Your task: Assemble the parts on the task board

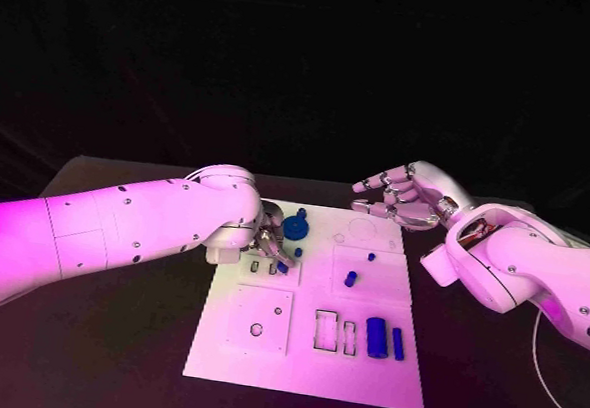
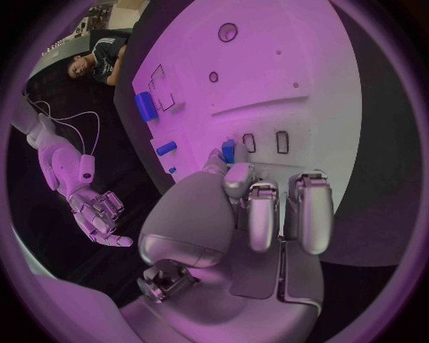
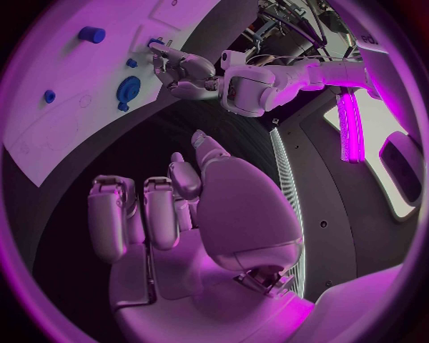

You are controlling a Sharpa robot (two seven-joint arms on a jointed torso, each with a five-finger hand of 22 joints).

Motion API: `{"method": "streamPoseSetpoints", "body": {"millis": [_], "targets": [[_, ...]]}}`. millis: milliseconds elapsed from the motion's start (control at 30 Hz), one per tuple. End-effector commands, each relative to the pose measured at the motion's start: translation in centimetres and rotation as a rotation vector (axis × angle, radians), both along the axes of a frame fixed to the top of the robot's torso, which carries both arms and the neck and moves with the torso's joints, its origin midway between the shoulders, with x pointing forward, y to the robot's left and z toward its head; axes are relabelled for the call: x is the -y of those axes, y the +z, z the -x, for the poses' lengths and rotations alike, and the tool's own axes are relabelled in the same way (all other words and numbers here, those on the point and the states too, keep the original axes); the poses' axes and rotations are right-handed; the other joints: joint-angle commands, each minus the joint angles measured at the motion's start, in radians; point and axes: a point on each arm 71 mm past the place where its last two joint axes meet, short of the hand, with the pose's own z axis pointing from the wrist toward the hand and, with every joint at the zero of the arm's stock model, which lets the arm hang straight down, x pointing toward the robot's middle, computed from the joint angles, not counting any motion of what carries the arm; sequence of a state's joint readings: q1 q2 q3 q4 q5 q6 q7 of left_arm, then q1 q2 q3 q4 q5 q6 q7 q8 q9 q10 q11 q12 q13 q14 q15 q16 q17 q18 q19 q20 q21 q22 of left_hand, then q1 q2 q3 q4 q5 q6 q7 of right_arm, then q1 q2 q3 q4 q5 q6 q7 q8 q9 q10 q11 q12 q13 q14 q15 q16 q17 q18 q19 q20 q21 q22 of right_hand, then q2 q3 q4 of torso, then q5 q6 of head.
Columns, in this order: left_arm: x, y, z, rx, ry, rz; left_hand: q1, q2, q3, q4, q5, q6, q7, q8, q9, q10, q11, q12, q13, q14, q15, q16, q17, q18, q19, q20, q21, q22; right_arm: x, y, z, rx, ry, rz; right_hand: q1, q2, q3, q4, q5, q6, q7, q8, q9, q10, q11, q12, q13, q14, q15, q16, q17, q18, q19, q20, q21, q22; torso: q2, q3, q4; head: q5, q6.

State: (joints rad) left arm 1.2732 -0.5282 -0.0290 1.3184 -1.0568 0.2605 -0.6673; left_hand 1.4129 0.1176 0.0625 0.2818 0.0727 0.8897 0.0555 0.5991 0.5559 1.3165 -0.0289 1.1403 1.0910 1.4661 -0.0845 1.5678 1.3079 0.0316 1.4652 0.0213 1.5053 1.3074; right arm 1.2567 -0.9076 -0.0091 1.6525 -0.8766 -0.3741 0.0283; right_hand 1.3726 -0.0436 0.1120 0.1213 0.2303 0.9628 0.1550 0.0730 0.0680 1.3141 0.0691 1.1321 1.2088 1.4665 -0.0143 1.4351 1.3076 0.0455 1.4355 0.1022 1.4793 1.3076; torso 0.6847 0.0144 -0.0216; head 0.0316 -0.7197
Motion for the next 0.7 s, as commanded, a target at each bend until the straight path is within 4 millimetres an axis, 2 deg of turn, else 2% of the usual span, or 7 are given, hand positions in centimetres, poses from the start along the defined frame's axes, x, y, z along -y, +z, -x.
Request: {"method": "streamPoseSetpoints", "body": {"millis": [33, 100, 133, 267, 700], "targets": [[-0.1, -0.1, 0.2, -0.023, 0.033, 0.049, -0.066, -0.080, 0.333, -0.197, 0.000, 0.006, -0.005, 0.002, 0.013, 0.004, 0.005, -0.002, 0.004, 0.105, 0.006, 0.003, 0.263, -0.007, 0.058, 0.009, -0.003, 0.177, -0.2, -0.1, 0.1, -0.008, 0.017, 0.011, 0.001, 0.011, -0.005, 0.003, 0.003, -0.003, 0.003, 0.005, 0.000, -0.004, -0.001, -0.002, 0.000, 0.060, 0.007, -0.007, 0.067, 0.003, -0.005, 0.000, -0.006, 0.062, -0.001, 0.0005, -0.0001, 0.000, 0.000], [-0.4, -0.1, 0.3, -0.023, 0.044, 0.062, -0.076, -0.088, 0.353, -0.198, 0.000, 0.006, -0.005, 0.004, 0.016, 0.005, 0.005, -0.002, 0.004, 0.105, 0.006, 0.003, 0.263, -0.007, 0.058, 0.009, -0.003, 0.177, -0.2, -0.1, 0.0, -0.009, 0.018, 0.011, 0.001, 0.011, -0.005, 0.003, 0.003, -0.003, 0.003, 0.005, 0.000, -0.004, -0.001, -0.002, 0.000, 0.060, 0.007, -0.007, 0.067, 0.003, -0.005, 0.000, -0.006, 0.062, -0.001, 0.0006, 0.0009, 0.000, 0.000], [-0.6, 0.0, 0.3, -0.022, 0.050, 0.067, -0.140, -0.142, 0.490, -0.204, -0.004, 0.007, -0.005, 0.015, 0.038, 0.011, 0.006, 0.000, 0.006, 0.105, 0.006, 0.003, 0.263, -0.008, 0.059, 0.009, -0.004, 0.179, -0.2, -0.2, 0.0, -0.009, 0.019, 0.011, 0.001, 0.011, -0.005, 0.003, 0.003, -0.003, 0.003, 0.005, 0.000, -0.004, -0.001, -0.002, 0.000, 0.060, 0.007, -0.007, 0.067, 0.003, -0.005, 0.000, -0.006, 0.062, 0.000, 0.0007, 0.0013, -0.001, 0.001], [-1.3, 0.1, 0.4, -0.009, 0.074, 0.085, -0.176, -0.163, 0.553, -0.216, -0.006, 0.006, -0.005, 0.023, 0.054, 0.015, 0.006, 0.003, 0.009, 0.105, 0.004, 0.003, 0.263, -0.008, 0.060, 0.009, -0.004, 0.181, -0.2, -0.2, 0.0, -0.011, 0.020, 0.013, 0.000, 0.011, -0.005, 0.004, 0.003, -0.002, 0.003, 0.005, 0.001, -0.005, -0.001, -0.003, -0.001, 0.060, 0.007, -0.007, 0.066, 0.004, -0.006, 0.001, -0.006, 0.060, -0.001, 0.0011, 0.0025, 0.001, 0.001], [-2.5, 0.0, 0.6, 0.068, 0.097, 0.068, -0.193, -0.176, 0.589, -0.230, -0.007, 0.006, -0.007, 0.030, 0.065, 0.019, 0.005, 0.008, 0.013, 0.105, 0.003, 0.003, 0.263, -0.009, 0.062, 0.008, -0.001, 0.184, -0.4, -0.5, 0.0, -0.019, 0.026, 0.014, -0.003, 0.012, -0.007, 0.006, 0.004, -0.002, 0.003, 0.006, 0.001, -0.005, -0.001, -0.002, -0.001, 0.060, 0.007, -0.008, 0.066, 0.004, -0.006, 0.001, -0.007, 0.060, 0.001, 0.0003, 0.0028, 0.006, -0.002]]}}
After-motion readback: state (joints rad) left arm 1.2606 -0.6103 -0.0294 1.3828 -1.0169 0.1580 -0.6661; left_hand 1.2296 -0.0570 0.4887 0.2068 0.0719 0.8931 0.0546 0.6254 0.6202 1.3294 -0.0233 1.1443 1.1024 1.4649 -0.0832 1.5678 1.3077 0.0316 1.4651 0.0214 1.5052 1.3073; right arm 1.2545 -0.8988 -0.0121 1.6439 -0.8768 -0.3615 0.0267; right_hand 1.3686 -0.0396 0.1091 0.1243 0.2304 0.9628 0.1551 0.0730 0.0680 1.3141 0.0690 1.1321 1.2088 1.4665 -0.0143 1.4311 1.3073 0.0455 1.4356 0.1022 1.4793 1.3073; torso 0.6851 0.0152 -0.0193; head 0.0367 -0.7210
